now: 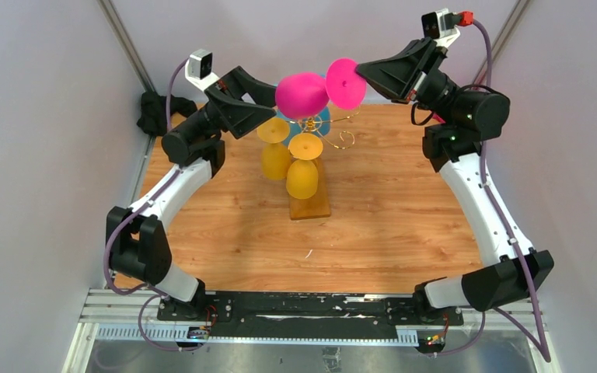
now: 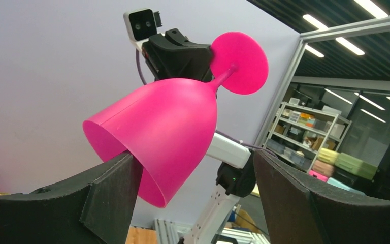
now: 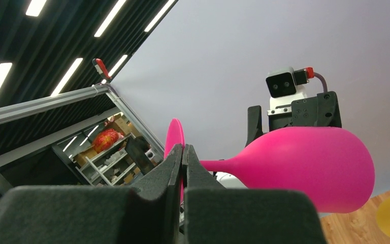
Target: Take the wine glass off the wine glass rack
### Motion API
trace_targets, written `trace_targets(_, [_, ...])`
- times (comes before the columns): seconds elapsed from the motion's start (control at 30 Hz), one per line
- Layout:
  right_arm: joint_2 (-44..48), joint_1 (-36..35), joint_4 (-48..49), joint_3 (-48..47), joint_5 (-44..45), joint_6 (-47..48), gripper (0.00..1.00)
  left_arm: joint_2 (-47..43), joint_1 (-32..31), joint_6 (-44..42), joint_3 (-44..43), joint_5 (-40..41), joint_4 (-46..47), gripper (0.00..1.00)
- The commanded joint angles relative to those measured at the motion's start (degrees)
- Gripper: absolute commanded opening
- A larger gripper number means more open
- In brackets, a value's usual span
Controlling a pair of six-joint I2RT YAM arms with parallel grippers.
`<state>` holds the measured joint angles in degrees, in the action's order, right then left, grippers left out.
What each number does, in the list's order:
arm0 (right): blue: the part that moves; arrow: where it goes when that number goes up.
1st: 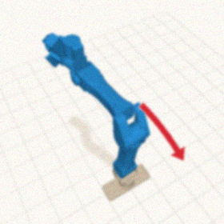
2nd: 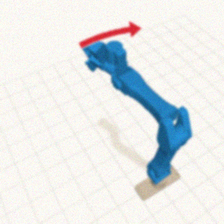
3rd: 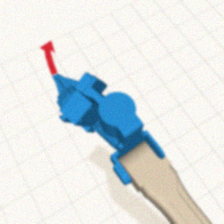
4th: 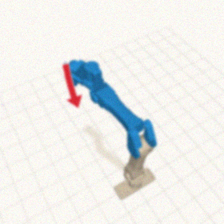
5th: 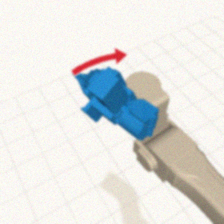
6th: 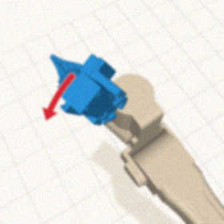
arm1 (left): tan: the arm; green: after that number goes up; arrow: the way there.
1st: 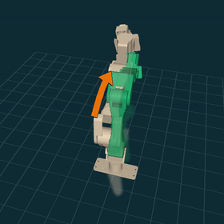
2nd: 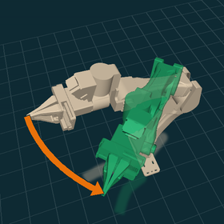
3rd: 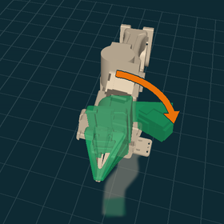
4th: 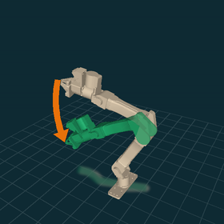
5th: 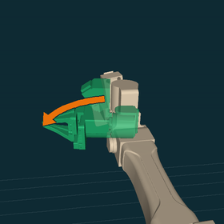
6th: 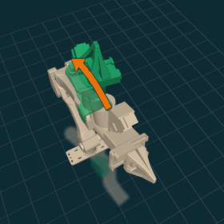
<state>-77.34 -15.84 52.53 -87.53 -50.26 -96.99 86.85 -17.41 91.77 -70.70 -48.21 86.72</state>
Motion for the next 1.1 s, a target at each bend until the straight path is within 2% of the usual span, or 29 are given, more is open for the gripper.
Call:
trace_targets(0.0, [-0.4,-2.1,2.9,-2.0,1.2,2.3,0.0,-1.5,-0.9,0.2,1.0,0.0,3.6,0.84])
trace_targets(0.13, [-1.8,-2.8,4.2,0.0,1.4,2.6,0.0,-3.1,-2.9,0.3,1.0,0.7,3.5,0.77])
trace_targets(0.3, [-5.2,-3.4,11.1,3.3,2.1,-2.2,0.0,-7.3,-6.7,-0.9,0.5,2.1,3.6,0.59])
trace_targets(0.43, [-6.8,-4.3,16.2,4.1,2.0,-5.7,0.0,-9.9,-7.1,-0.9,1.9,3.3,3.5,0.41])
trace_targets(0.67, [-3.3,-4.9,15.2,6.3,0.7,-4.3,0.0,-8.6,-7.0,0.1,3.9,5.3,3.1,0.09])
trace_targets(0.77, [-1.1,-4.9,11.2,6.5,-0.6,-1.7,0.01,-8.6,-7.0,-2.9,4.6,6.7,-3.5,0.0])
trace_targets(0.8, [-0.3,-4.8,9.3,6.7,-1.0,-0.1,0.07,-9.1,-7.0,-5.0,5.0,7.0,-6.6,0.0])
trace_targets(0.87, [1.7,-4.4,3.3,7.2,-1.6,4.9,0.35,-11.5,-6.8,-9.8,5.7,8.0,-12.1,0.0])
trace_targets(0.97, [5.1,-2.6,-6.1,9.0,-0.8,11.8,0.64,-16.8,-6.0,-17.1,5.4,9.6,-22.4,0.0])
trace_targets(1.03, [7.3,-0.7,-10.1,10.2,0.1,14.7,0.79,-22.3,-5.4,-26.1,3.6,11.9,-36.5,0.0])
trace_targets(1.07, [8.4,0.4,-11.7,10.7,0.3,15.8,0.82,-25.2,-5.3,-32.9,1.6,14.1,-47.0,0.0])
